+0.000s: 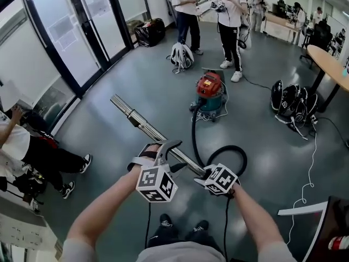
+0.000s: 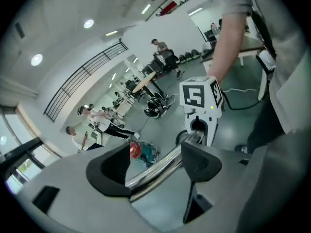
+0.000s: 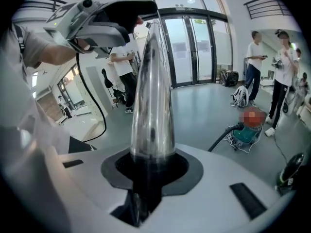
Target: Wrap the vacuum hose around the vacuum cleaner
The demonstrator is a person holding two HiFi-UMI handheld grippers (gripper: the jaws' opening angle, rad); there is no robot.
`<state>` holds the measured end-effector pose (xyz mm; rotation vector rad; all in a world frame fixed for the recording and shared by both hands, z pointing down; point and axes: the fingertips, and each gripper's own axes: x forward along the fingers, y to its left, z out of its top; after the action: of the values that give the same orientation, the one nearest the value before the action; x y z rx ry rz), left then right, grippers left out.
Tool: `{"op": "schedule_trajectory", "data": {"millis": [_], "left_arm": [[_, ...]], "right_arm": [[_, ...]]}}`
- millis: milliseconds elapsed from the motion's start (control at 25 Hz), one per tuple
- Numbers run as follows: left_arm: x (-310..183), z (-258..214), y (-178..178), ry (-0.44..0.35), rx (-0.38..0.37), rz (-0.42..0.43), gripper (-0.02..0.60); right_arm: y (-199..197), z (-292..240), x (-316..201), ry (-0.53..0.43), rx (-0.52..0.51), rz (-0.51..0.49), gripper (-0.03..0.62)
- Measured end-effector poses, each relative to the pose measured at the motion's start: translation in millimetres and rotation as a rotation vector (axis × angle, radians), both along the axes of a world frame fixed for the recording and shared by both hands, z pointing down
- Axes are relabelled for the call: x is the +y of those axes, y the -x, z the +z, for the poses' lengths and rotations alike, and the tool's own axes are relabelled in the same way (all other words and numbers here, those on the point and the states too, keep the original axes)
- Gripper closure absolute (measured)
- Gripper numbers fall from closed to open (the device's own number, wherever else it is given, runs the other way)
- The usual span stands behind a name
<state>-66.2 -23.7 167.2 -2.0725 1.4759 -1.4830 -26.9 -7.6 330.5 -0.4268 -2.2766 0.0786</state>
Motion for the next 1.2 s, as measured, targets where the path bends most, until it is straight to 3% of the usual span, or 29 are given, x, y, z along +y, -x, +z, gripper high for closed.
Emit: {"op": "schedule_trajectory", "data": {"millis": [160,360,520,600,760,880,960,1080,1200], "left_arm": [[9.7,20.7,11.2,0.137,-0.053,0.033,0.247],[33.8,68.8,26.3,0.391,-0.098,0.116,0.247],[42.5,101.0,46.0,0.484,-0.143,0.163,0.247],[45.4,115.8,59.0,0.517,-0.164,0.189,0.247],[42.3,134.2,81.8,0.553,-0.135,0.234,0.259],[40.6,147.0,105.4,0.578,-0.126,0.270,0.315],[43.6,154.1,119.3,0.603,-0.108,0.290,0.385],[45.4,161.6,133.0,0.591,-0.104,0.342,0.442],[40.3,166.3,142.2,0.582,-0.086,0.359,0.451]], "right_arm": [[-4.5,1.2,7.7,-0.053,0.067,-0.072,0.497],[-7.5,7.5,9.2,-0.108,0.167,-0.158,0.497],[-2.1,10.8,2.5,-0.143,0.250,-0.165,0.497],[3.5,12.4,0.3,-0.157,0.292,-0.158,0.497],[16.6,12.8,-4.8,-0.158,0.367,-0.157,0.497],[32.8,8.0,-0.8,-0.153,0.393,-0.212,0.497],[46.1,6.1,1.9,-0.162,0.405,-0.243,0.497],[61.8,8.1,-1.4,-0.172,0.435,-0.241,0.497],[71.6,10.9,-7.3,-0.172,0.454,-0.234,0.497]]}}
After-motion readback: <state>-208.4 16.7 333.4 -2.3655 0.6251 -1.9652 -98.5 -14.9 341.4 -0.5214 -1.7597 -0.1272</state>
